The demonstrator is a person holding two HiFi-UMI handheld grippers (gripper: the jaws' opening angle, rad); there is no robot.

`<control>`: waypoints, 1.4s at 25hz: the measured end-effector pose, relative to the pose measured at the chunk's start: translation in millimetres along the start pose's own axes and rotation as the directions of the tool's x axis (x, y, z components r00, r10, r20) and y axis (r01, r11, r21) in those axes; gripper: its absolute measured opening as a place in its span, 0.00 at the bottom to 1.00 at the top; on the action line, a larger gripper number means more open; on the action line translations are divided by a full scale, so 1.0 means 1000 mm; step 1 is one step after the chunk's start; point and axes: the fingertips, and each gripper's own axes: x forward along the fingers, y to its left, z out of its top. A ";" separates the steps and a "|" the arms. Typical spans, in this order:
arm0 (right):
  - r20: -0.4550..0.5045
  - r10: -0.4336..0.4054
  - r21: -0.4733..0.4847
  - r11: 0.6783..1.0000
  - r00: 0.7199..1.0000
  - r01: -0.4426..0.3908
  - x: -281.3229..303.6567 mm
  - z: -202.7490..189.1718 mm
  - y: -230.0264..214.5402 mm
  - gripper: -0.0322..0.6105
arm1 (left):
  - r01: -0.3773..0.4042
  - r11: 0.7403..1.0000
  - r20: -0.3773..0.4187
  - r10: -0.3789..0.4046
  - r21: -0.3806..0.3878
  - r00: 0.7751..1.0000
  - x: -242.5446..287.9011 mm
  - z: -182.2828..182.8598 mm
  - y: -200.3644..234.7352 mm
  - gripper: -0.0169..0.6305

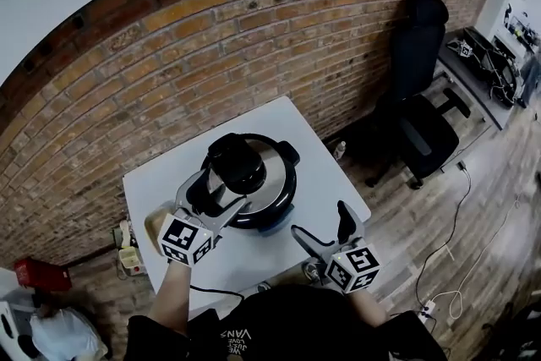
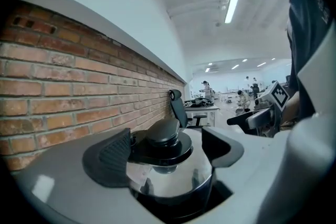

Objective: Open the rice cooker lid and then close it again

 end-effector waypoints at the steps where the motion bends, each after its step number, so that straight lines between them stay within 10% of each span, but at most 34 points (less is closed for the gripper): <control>1: 0.005 -0.009 0.001 1.000 1.000 0.009 -0.001 0.000 -0.001 0.93 | 0.020 1.000 -0.005 -0.020 0.005 1.000 0.005 0.000 0.000 0.65; 35: 0.005 -0.073 0.034 0.997 0.997 0.073 -0.012 0.006 -0.048 0.93 | 0.277 0.959 -0.326 -0.242 0.065 0.914 0.075 -0.014 -0.009 0.57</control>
